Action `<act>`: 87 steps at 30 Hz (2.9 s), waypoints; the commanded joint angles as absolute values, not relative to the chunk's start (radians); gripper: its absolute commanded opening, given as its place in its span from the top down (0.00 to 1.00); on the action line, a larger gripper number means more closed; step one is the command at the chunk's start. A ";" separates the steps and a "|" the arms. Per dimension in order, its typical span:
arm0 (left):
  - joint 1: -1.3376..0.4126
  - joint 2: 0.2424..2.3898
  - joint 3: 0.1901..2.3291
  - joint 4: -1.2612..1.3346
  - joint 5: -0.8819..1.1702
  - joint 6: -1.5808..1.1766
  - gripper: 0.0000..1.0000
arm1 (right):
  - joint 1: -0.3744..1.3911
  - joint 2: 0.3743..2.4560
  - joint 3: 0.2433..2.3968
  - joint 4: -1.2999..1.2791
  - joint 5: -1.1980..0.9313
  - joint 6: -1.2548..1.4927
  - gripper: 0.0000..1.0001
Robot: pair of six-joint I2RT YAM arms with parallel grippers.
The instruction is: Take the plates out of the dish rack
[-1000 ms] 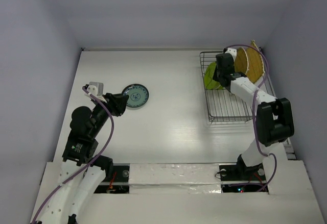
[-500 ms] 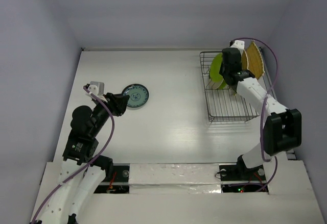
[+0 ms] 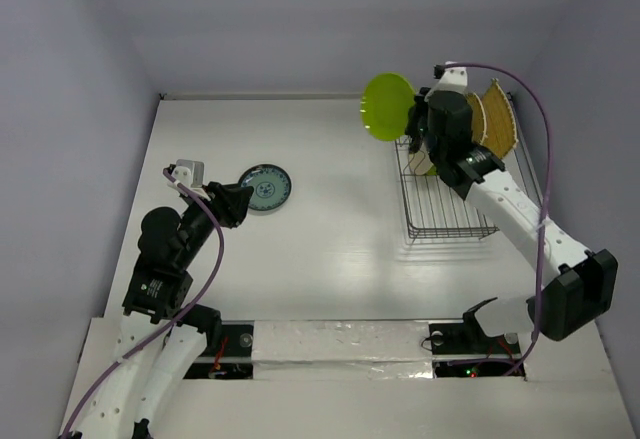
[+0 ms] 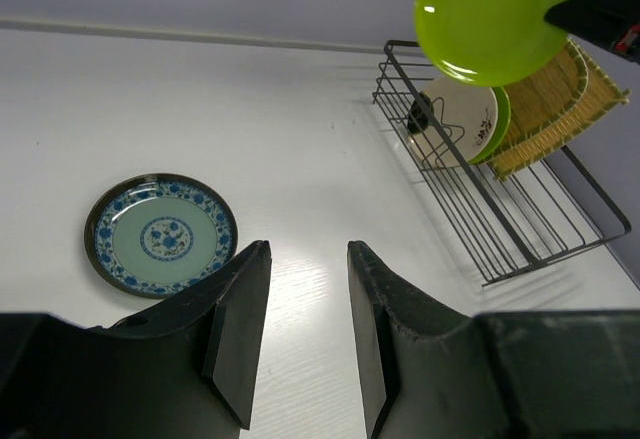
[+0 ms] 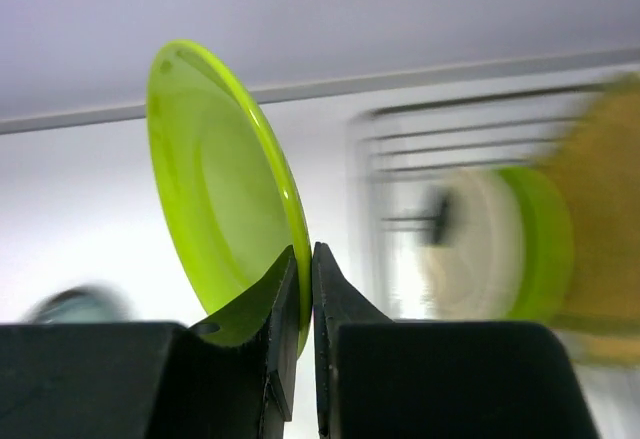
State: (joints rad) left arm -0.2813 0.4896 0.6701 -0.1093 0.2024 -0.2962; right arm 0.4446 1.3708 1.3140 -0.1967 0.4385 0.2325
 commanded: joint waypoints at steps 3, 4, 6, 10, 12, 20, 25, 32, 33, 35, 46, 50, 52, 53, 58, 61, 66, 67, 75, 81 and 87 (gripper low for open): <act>-0.278 0.479 0.706 -0.060 0.215 -0.293 0.67 | 0.551 1.535 1.258 0.076 0.044 0.460 1.00; -0.278 0.477 0.706 -0.060 0.215 -0.291 0.67 | 0.566 1.572 1.262 0.106 0.010 0.519 1.00; -0.278 0.476 0.706 -0.061 0.213 -0.291 0.67 | 0.612 1.685 1.293 0.181 -0.079 0.573 1.00; -0.278 0.472 0.706 -0.063 0.213 -0.291 0.67 | 0.684 1.845 1.370 0.274 -0.120 0.708 1.00; -0.278 0.471 0.706 -0.061 0.215 -0.293 0.66 | 0.704 1.897 1.416 0.290 -0.107 0.742 1.00; -0.278 0.466 0.706 -0.061 0.221 -0.295 0.66 | 0.713 2.058 1.457 0.371 -0.141 0.891 1.00; -0.278 0.465 0.704 -0.060 0.224 -0.295 0.66 | 0.724 2.100 1.474 0.333 -0.133 0.897 0.95; -0.278 0.466 0.704 -0.058 0.224 -0.296 0.66 | 0.744 2.157 1.532 0.281 -0.127 0.900 0.90; -0.278 0.466 0.704 -0.058 0.222 -0.296 0.66 | 0.744 2.158 1.540 0.276 -0.118 0.899 0.88; -0.278 0.466 0.704 -0.058 0.222 -0.296 0.66 | 0.755 2.154 1.543 0.253 -0.095 0.891 0.82; -0.278 0.463 0.704 -0.060 0.221 -0.296 0.66 | 0.755 2.062 1.517 0.170 -0.006 0.789 0.54; -0.278 0.462 0.704 -0.060 0.221 -0.296 0.66 | 0.755 1.974 1.493 0.059 0.112 0.688 0.35; -0.278 0.463 0.704 -0.060 0.222 -0.296 0.66 | 0.755 1.906 1.476 0.019 0.208 0.629 0.33; -0.278 0.462 0.704 -0.060 0.221 -0.296 0.66 | 0.755 1.882 1.464 0.002 0.241 0.611 0.34; -0.278 0.460 0.704 -0.061 0.221 -0.296 0.66 | 0.701 1.706 1.379 -0.129 0.463 0.502 1.00; -0.278 0.463 0.704 -0.060 0.219 -0.296 0.66 | 0.599 1.583 1.306 -0.184 0.500 0.437 1.00; -0.278 0.466 0.703 -0.055 0.224 -0.298 0.66 | 0.398 1.505 1.238 -0.230 0.475 0.350 0.93; -0.278 0.468 0.704 -0.057 0.224 -0.298 0.66 | 0.356 1.522 1.241 -0.248 0.494 0.333 0.83; -0.268 0.480 0.704 -0.057 0.224 -0.296 0.66 | 0.241 1.641 1.290 -0.249 0.454 0.304 0.59; -0.268 0.483 0.704 -0.057 0.224 -0.295 0.66 | 0.232 1.726 1.327 -0.261 0.514 0.302 0.63; -0.268 0.486 0.704 -0.054 0.230 -0.295 0.66 | 0.222 1.712 1.328 -0.264 0.528 0.311 0.93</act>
